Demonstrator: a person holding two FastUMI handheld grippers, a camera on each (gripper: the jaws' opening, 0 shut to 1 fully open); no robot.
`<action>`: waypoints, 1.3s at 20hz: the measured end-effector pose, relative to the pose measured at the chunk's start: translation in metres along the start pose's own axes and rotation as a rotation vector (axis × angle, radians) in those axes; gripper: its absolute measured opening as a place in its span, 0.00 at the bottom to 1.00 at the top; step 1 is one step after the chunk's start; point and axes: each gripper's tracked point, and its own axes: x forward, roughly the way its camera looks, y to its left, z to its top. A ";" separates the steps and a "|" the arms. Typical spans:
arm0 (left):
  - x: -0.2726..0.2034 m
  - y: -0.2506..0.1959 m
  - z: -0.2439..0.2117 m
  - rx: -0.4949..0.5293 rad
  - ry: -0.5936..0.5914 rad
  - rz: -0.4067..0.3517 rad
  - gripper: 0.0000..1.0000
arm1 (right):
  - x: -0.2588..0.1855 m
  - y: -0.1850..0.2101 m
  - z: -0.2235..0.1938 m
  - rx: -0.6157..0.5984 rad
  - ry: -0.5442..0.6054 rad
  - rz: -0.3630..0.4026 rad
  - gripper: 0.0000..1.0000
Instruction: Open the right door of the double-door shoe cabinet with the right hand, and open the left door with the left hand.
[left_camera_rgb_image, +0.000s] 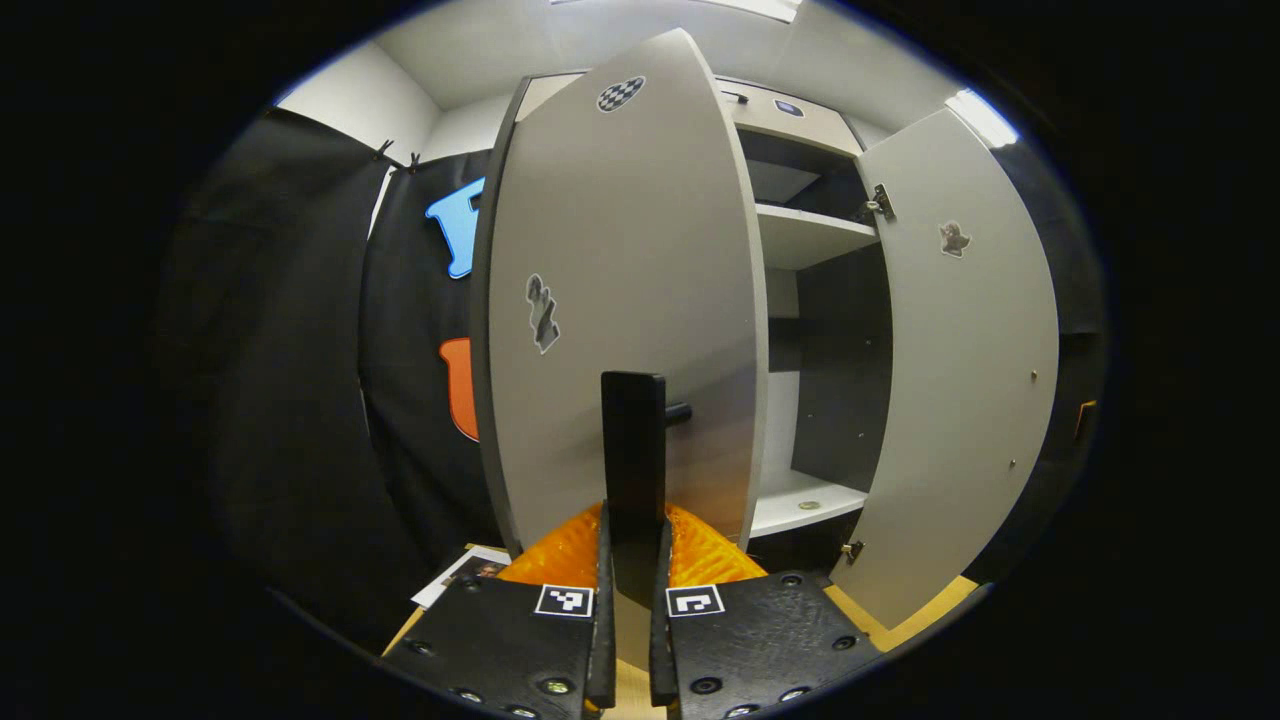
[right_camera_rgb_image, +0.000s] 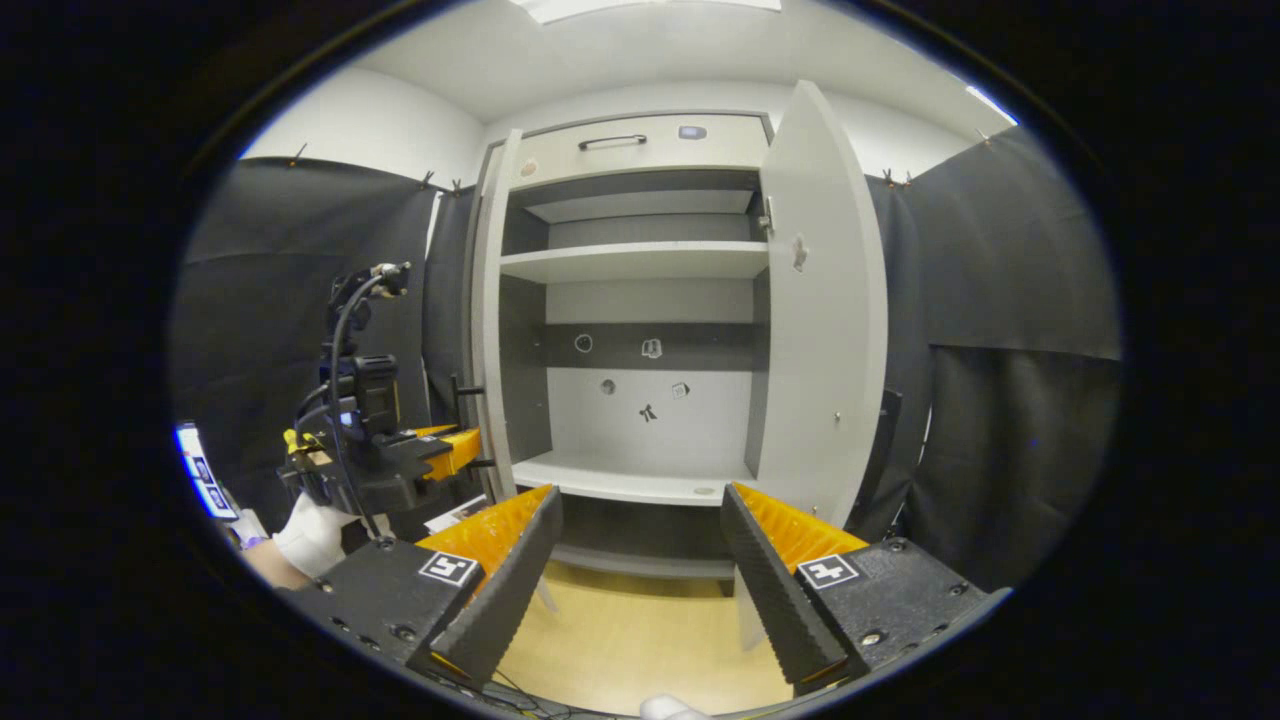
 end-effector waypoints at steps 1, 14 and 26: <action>-0.005 0.004 0.000 -0.005 0.006 0.007 0.04 | 0.001 0.004 0.000 0.000 0.002 0.008 1.00; -0.037 0.104 -0.009 0.018 -0.002 0.151 0.00 | 0.008 0.060 -0.010 0.007 0.021 0.089 1.00; -0.035 0.132 -0.013 -0.023 0.006 0.078 0.00 | 0.011 0.074 -0.010 0.003 0.021 0.076 1.00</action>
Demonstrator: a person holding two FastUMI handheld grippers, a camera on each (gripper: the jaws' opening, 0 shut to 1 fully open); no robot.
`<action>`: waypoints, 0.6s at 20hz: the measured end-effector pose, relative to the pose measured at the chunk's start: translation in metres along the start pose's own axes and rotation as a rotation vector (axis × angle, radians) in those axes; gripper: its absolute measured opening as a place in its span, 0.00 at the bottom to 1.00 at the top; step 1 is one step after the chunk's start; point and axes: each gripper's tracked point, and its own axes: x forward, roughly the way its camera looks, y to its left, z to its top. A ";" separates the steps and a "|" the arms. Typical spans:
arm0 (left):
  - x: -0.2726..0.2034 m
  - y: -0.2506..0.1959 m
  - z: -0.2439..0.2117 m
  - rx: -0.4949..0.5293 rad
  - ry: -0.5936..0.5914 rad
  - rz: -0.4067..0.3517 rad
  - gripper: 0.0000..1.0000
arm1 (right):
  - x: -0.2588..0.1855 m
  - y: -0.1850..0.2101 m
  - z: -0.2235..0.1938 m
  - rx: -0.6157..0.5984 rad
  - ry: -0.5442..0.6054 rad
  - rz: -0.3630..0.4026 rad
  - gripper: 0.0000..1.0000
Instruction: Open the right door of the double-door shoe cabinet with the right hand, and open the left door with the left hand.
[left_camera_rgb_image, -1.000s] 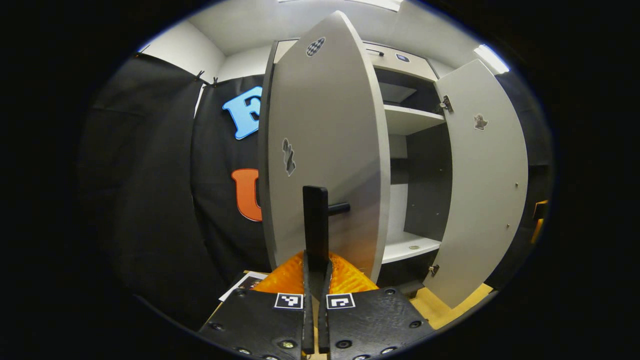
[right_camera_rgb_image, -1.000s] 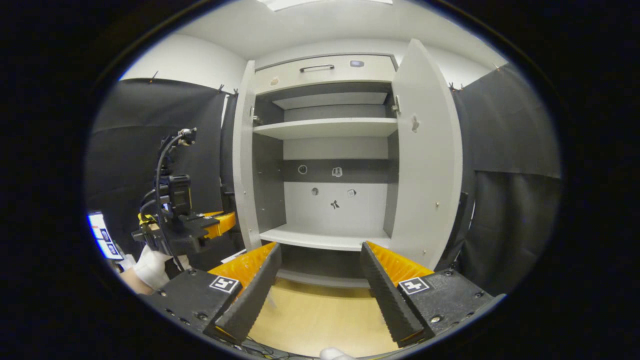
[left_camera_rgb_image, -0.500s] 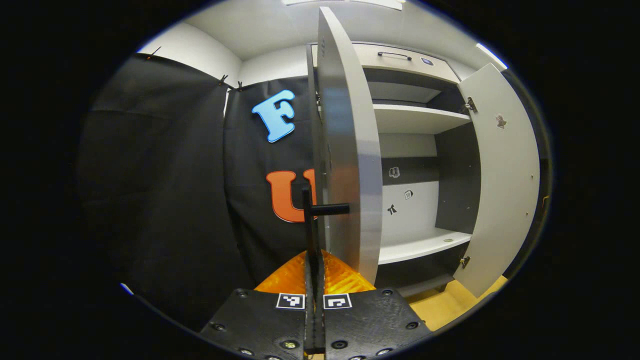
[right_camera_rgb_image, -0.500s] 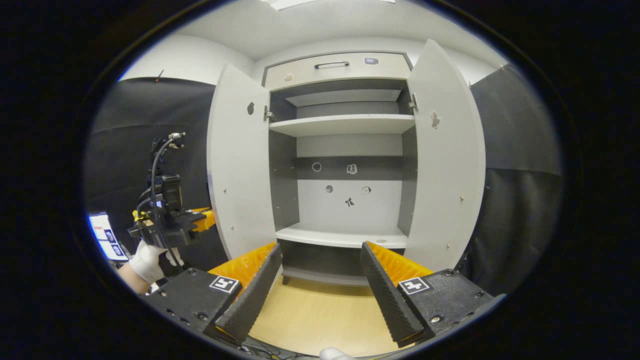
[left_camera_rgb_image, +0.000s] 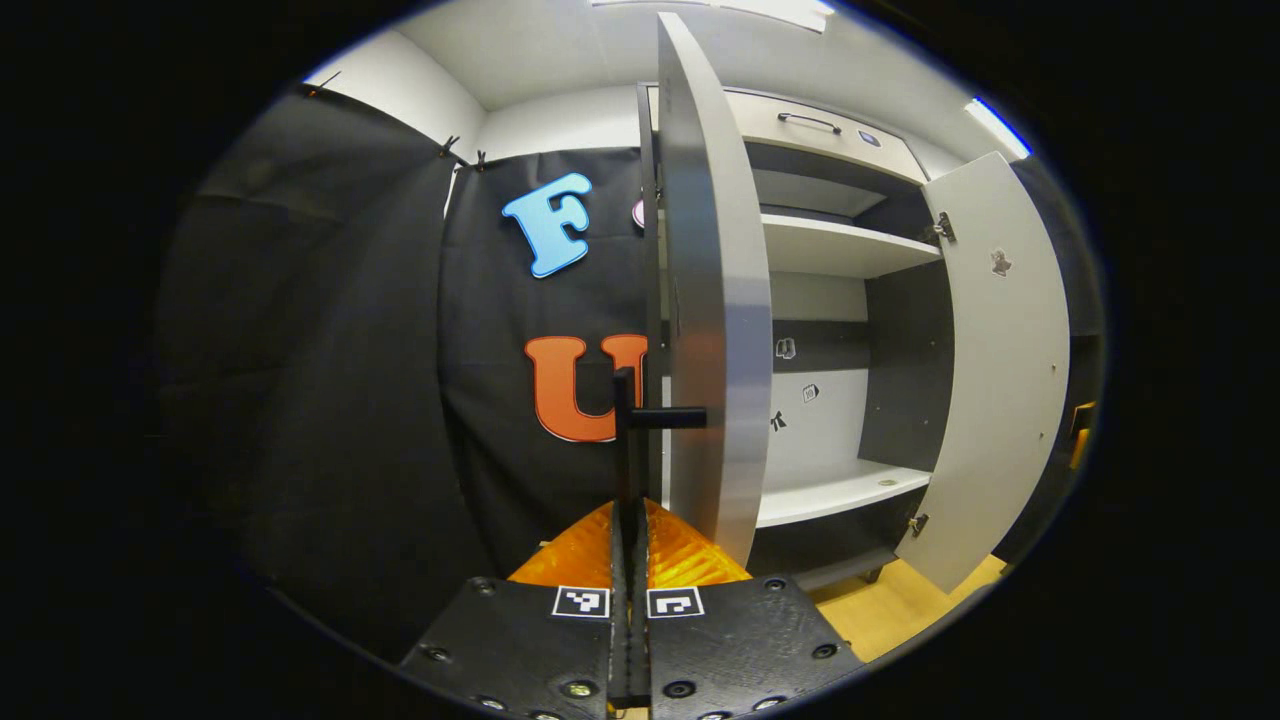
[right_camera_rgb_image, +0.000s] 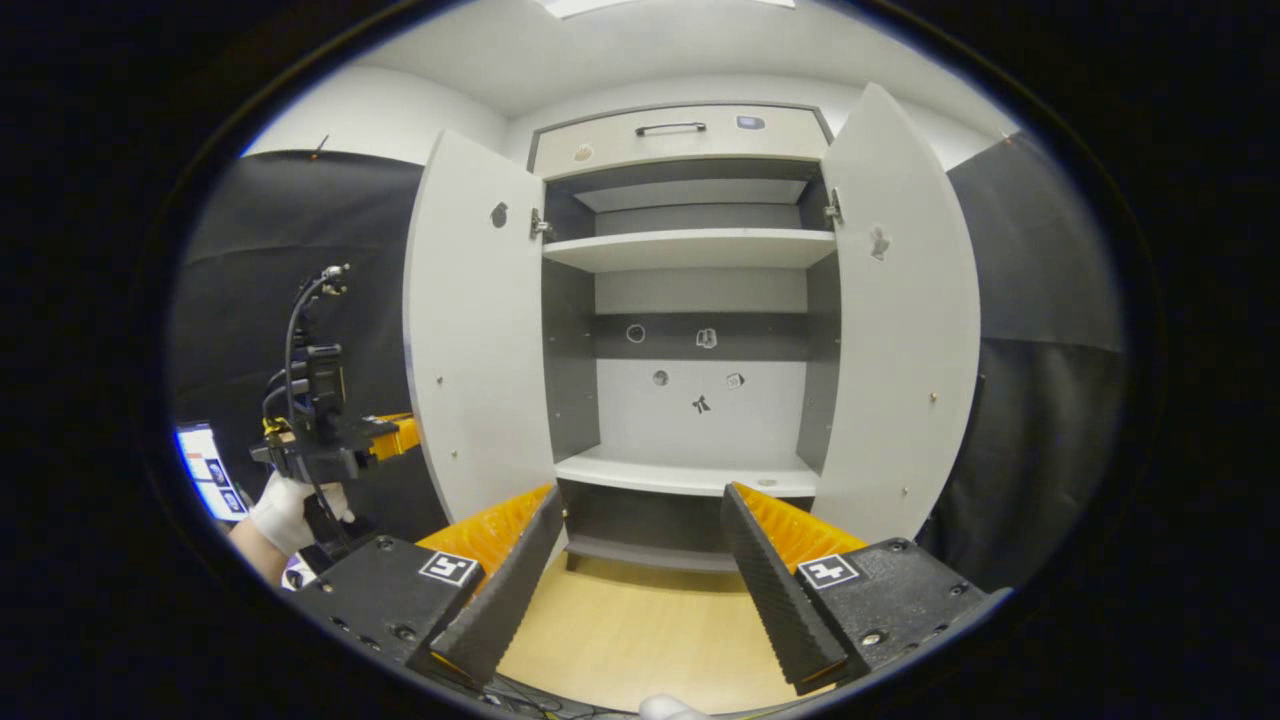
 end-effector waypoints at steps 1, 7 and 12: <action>-0.002 -0.001 0.002 0.005 0.000 -0.001 0.01 | 0.000 0.000 0.001 0.000 0.000 -0.002 1.00; -0.012 0.025 -0.002 -0.012 0.021 0.080 0.45 | -0.004 0.001 0.005 0.002 -0.012 -0.010 1.00; -0.052 0.027 0.014 0.048 -0.020 0.108 0.81 | -0.008 -0.006 0.008 0.014 -0.022 -0.018 1.00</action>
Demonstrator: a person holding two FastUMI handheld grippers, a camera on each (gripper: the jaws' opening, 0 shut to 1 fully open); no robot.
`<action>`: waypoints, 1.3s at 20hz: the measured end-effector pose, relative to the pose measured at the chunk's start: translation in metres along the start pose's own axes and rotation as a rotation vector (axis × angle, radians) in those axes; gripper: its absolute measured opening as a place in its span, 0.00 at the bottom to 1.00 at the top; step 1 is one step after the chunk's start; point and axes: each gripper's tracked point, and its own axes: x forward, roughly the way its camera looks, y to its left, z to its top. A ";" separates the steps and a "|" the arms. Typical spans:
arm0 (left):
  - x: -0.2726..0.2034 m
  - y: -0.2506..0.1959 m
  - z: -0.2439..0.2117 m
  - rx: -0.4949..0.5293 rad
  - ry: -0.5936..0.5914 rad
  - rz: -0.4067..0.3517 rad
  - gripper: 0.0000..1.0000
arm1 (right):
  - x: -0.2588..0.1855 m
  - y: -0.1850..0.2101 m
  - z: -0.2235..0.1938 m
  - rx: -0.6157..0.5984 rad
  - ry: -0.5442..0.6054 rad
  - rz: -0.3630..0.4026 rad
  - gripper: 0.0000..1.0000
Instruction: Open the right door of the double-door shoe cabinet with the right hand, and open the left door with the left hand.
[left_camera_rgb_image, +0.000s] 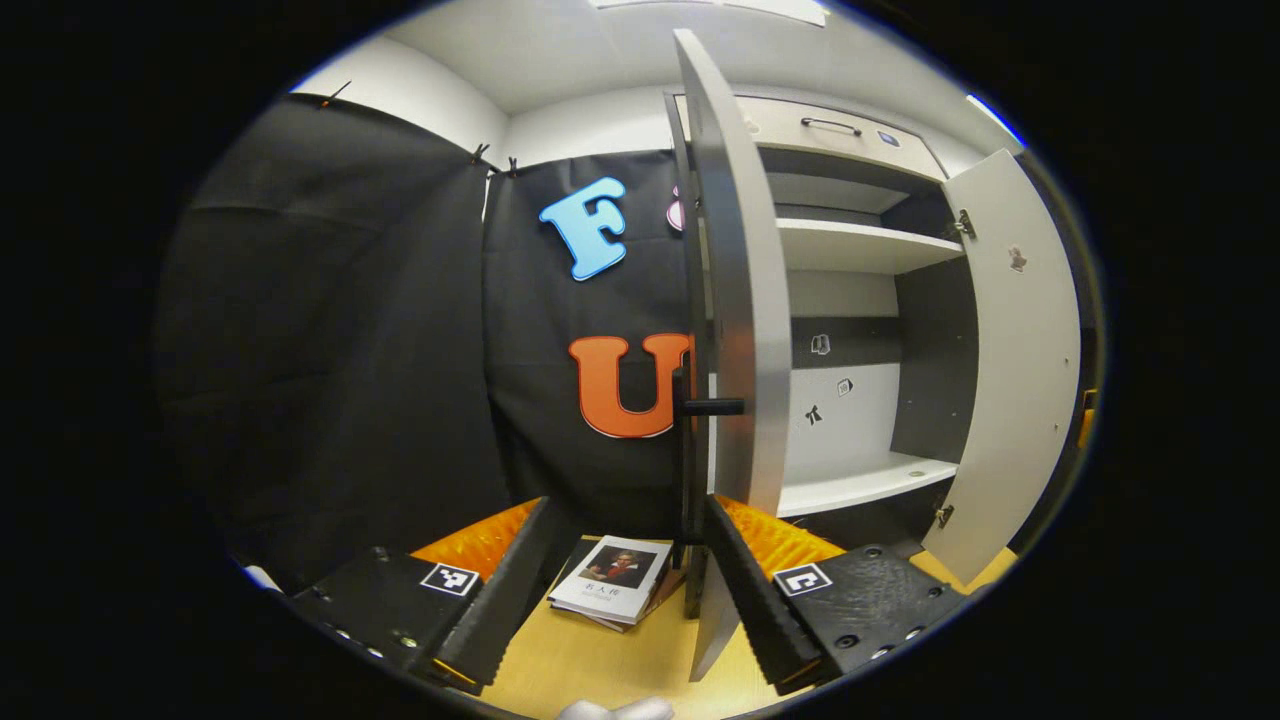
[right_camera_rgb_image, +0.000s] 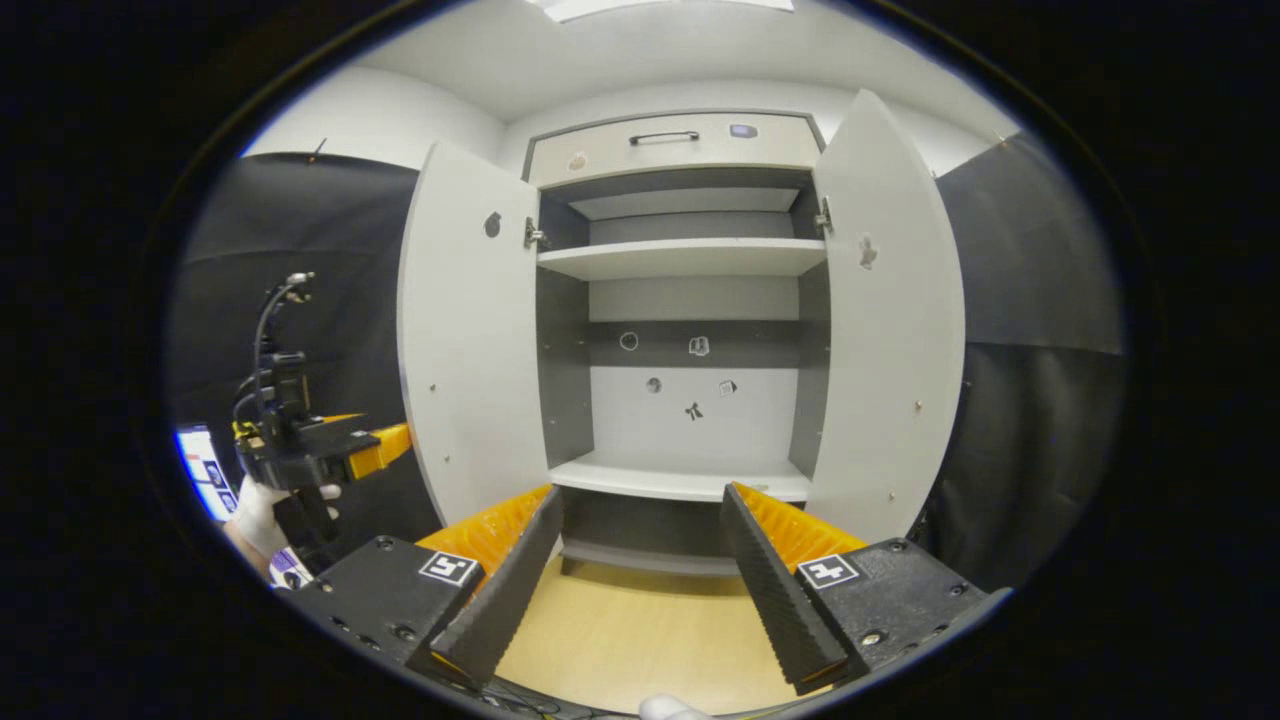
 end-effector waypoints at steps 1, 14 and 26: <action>-0.007 -0.002 0.005 0.019 -0.016 -0.001 0.97 | 0.001 -0.002 0.000 0.003 0.000 -0.002 1.00; -0.074 -0.087 0.053 -0.036 -0.064 -0.104 0.96 | -0.012 -0.056 0.017 0.005 -0.043 -0.126 1.00; -0.072 -0.148 0.055 -0.030 -0.050 -0.179 0.96 | -0.024 -0.122 0.024 0.011 -0.060 -0.264 1.00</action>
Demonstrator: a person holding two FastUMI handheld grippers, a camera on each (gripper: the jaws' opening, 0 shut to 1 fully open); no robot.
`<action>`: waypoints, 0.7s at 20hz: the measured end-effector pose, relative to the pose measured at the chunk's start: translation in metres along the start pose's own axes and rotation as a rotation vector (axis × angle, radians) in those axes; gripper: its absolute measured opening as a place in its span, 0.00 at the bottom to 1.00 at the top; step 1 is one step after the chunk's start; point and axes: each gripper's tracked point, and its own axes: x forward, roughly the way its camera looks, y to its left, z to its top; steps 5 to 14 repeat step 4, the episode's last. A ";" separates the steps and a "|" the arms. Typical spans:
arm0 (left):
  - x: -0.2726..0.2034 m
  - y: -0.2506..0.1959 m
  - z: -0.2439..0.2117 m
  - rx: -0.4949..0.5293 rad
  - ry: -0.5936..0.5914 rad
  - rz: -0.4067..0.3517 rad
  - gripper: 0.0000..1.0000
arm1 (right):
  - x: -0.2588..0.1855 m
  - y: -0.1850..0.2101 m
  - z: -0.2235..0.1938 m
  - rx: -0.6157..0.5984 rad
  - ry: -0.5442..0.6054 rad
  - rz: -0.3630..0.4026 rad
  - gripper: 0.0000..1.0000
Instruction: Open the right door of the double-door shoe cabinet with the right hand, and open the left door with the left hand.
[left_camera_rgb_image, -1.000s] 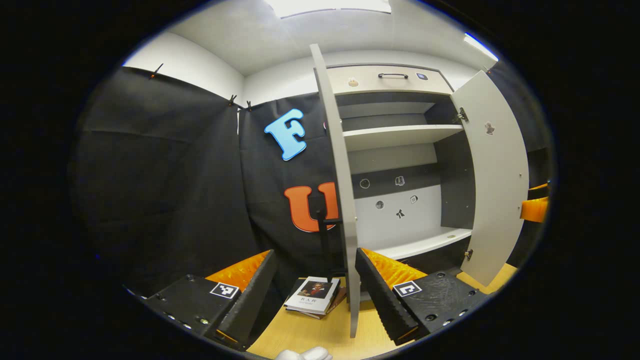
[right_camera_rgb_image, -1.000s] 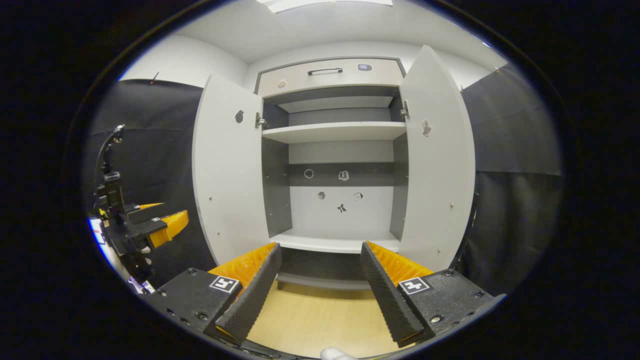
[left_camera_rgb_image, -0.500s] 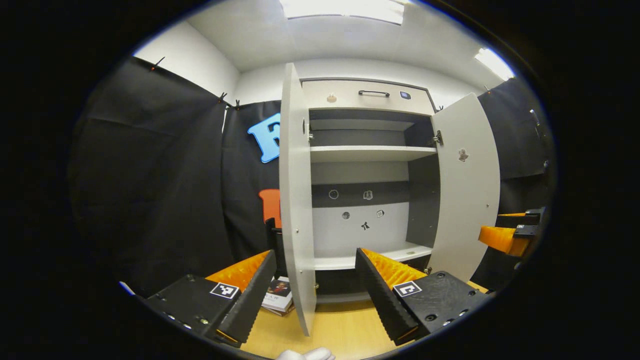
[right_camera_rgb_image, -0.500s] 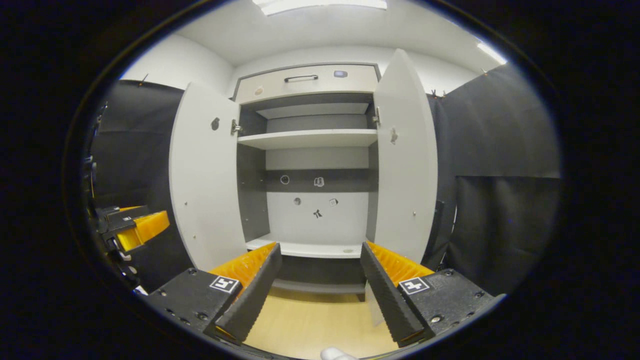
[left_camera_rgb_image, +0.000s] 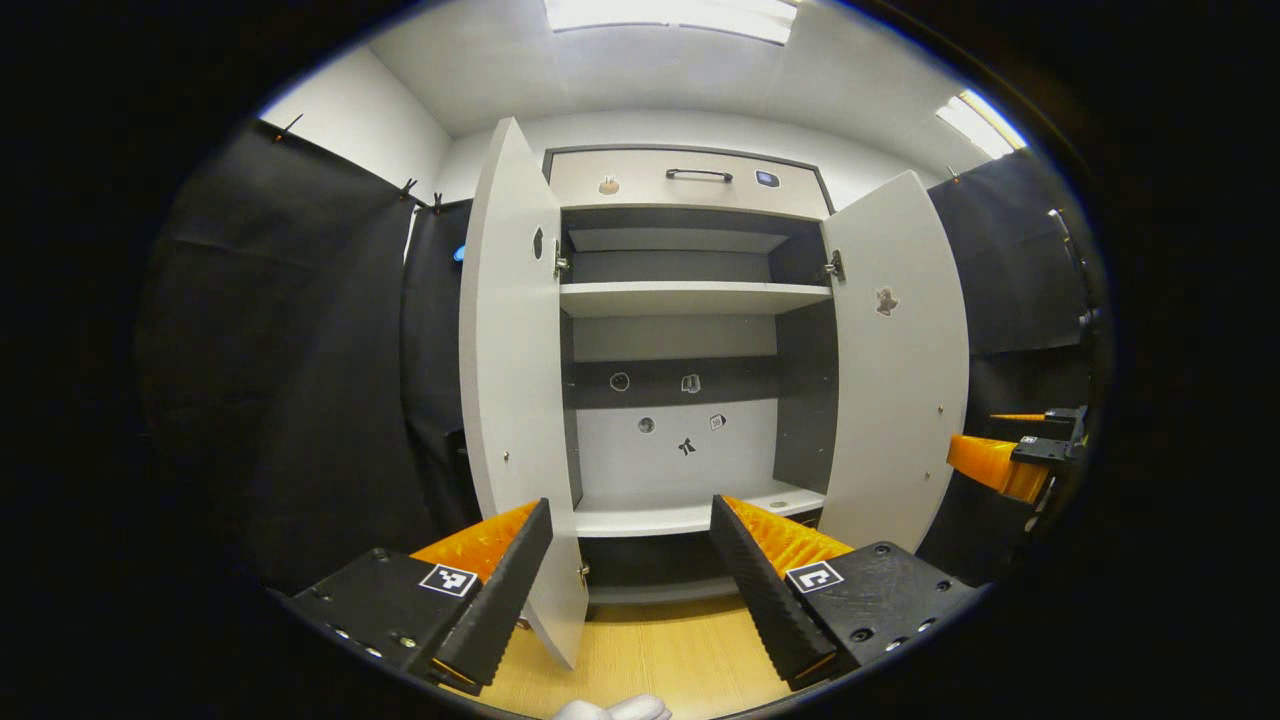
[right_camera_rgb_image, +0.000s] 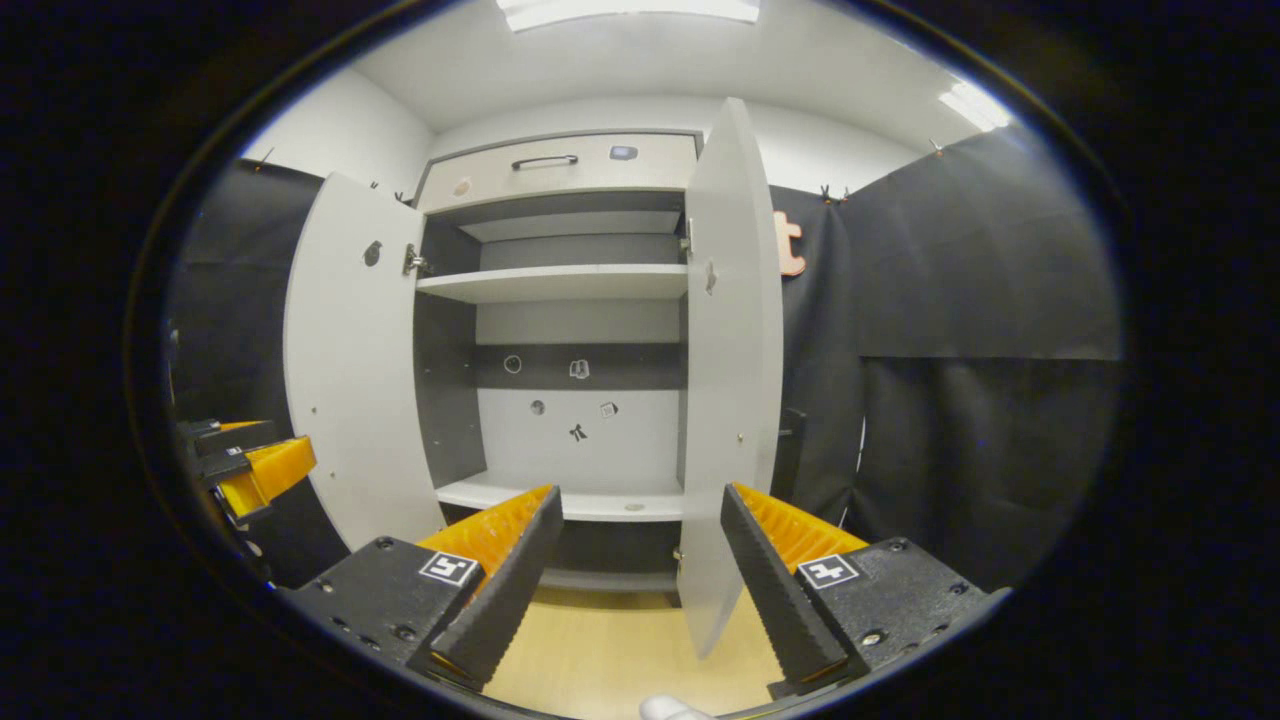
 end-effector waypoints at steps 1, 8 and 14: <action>0.001 0.000 0.001 0.001 -0.003 0.006 0.96 | 0.001 -0.001 0.000 0.000 0.001 0.002 1.00; 0.001 0.004 0.002 0.015 -0.006 0.029 0.96 | 0.004 -0.001 0.001 0.000 0.000 0.010 1.00; 0.001 0.004 0.002 0.015 -0.006 0.029 0.96 | 0.004 -0.001 0.001 0.000 0.000 0.010 1.00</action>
